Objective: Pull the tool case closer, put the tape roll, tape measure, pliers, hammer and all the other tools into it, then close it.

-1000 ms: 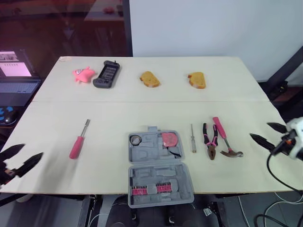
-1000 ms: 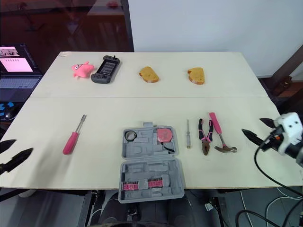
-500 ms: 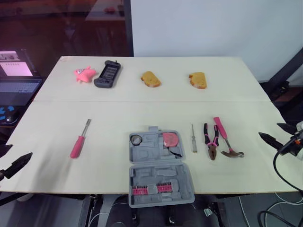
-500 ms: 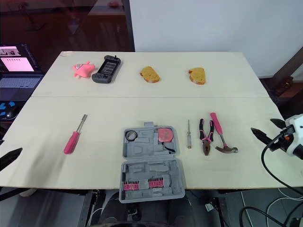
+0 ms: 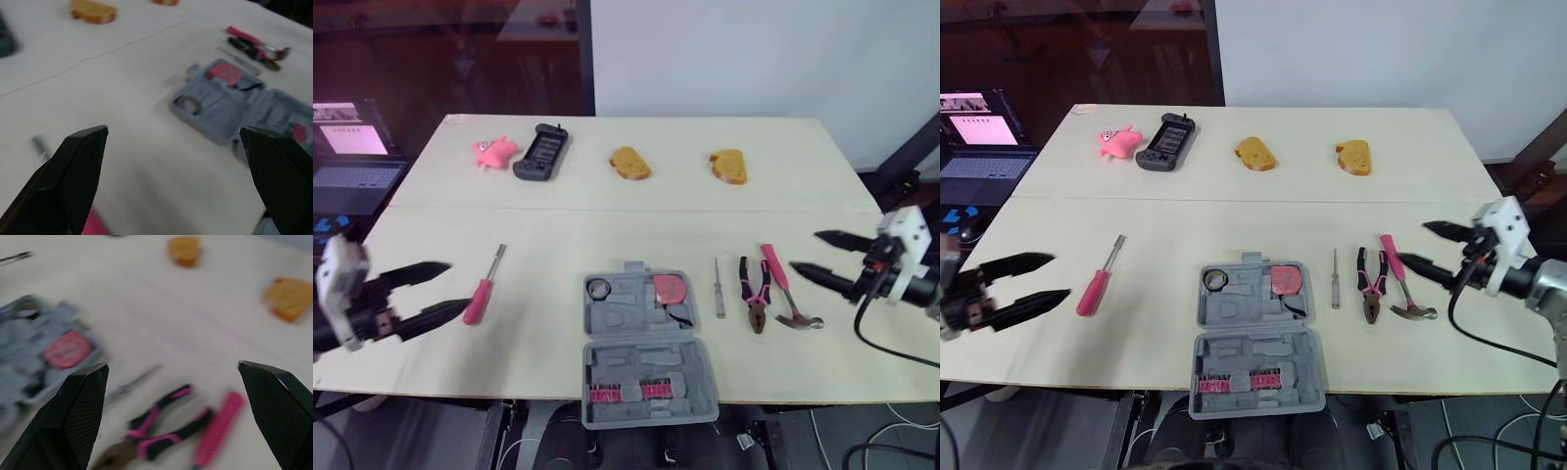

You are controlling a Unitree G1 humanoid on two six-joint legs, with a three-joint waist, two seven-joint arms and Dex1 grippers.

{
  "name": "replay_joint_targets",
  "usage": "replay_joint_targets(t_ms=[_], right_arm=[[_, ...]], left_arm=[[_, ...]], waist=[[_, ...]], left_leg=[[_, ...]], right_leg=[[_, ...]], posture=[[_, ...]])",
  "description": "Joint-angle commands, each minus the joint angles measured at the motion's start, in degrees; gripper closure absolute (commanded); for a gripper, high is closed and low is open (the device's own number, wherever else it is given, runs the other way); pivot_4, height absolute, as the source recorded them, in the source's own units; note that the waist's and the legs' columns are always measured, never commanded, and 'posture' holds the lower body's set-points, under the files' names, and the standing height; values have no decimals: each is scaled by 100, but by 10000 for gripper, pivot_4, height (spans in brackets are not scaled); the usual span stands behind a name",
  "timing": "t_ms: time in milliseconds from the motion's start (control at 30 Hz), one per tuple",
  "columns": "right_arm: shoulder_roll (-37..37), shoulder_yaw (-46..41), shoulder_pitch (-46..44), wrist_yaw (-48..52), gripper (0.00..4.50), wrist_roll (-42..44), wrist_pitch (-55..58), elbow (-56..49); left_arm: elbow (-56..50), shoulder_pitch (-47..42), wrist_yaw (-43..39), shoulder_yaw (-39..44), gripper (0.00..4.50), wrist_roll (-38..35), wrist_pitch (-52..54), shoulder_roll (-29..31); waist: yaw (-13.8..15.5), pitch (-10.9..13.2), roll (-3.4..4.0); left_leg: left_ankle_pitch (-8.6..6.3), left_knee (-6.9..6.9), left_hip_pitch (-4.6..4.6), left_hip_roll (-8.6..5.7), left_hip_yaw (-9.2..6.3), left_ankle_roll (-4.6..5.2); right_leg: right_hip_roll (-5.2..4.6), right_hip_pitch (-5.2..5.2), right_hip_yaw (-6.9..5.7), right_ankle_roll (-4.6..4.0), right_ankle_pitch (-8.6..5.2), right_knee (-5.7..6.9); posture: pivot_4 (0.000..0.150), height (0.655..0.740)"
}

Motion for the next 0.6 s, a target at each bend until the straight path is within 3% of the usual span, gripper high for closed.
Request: replay_joint_targets(t_ms=[33, 333, 600], right_arm=[[-275, -243, 287, -7, 410, 466, 663, -1189], [-556, -878, 1062, -194, 410, 1239, 1822, -3102], [-644, -641, 930, -241, 410, 1383, 1877, -3488]], left_arm=[[-432, -598, -12, -482, 0, -230, 372, 253], [-558, -1735, -339, -1550, 0, -302, 1010, 457], [-858, -1439, -728, -1781, 0, -27, 871, 613]], waist=[[-31, 0, 1], [-30, 3, 0], [-33, 4, -5]], left_leg=[[1, 1, -4, 0, 1, 3], [18, 2, -23, 12, -8, 6], [18, 6, -33, 12, -11, 6]], right_leg=[[1, -3, -2, 1, 1, -1], [59, -2, -5, 26, 13, 6], [57, -6, -5, 24, 12, 1]], posture=[[1500, 7188], [1500, 7188], [1500, 7188]])
